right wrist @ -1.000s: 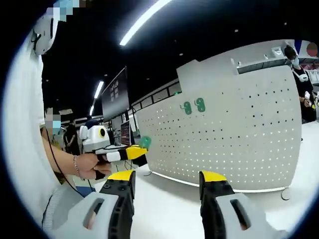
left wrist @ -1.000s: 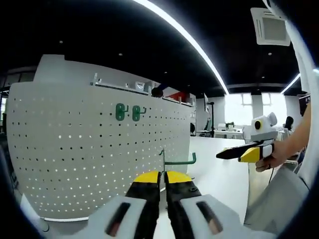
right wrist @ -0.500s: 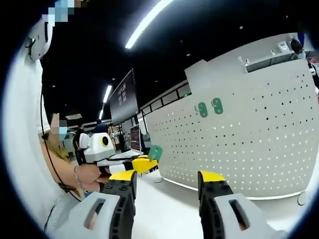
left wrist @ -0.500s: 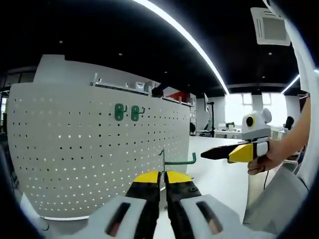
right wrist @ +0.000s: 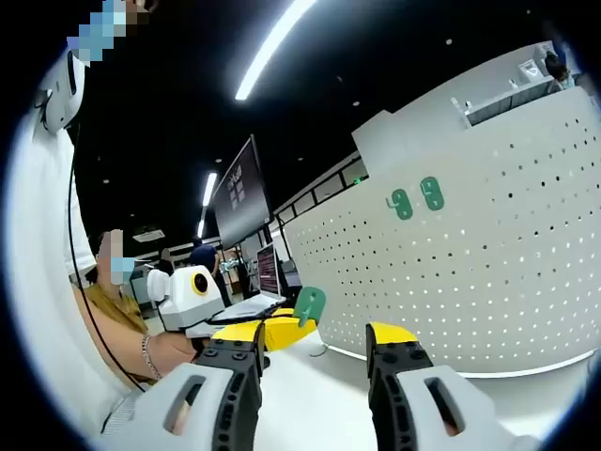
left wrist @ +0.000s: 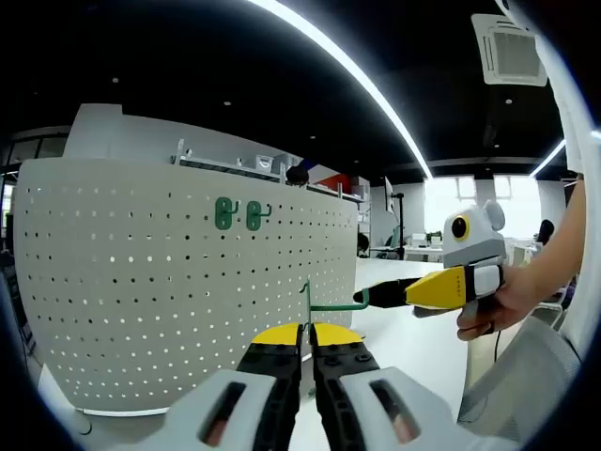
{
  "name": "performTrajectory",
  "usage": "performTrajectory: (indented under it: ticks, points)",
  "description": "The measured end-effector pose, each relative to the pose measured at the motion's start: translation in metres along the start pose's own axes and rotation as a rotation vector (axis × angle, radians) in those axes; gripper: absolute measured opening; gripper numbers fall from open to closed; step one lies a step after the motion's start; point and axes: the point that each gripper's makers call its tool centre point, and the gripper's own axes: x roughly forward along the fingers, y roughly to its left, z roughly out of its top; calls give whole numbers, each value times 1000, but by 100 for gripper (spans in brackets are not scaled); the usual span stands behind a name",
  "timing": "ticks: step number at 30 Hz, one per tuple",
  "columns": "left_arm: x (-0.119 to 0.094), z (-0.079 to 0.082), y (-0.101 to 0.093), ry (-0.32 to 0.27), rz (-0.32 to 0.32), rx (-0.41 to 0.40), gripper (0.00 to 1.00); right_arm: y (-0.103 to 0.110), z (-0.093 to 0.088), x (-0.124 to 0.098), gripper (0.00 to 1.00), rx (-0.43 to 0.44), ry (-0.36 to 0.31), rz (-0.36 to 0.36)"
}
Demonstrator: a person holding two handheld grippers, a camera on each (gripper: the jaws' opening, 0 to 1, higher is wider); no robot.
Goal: Insert the hook assembly into the mounting plate slot until the hook locks in place.
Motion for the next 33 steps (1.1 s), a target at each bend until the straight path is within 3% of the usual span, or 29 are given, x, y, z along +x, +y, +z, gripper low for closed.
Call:
performTrajectory:
  ticks: [9, 18, 33]
  points:
    - [-1, -1, 0, 1, 7, 4, 3, 6, 1, 16, 37, 35, -10, 11]
    - [-1, -1, 1, 4, 11, 6, 3, 7, -2, 28, 22, 48, -3, 10]
    - [-2, -1, 3, 3, 23, 6, 3, 6, -7, 41, 11, 87, 4, -6]
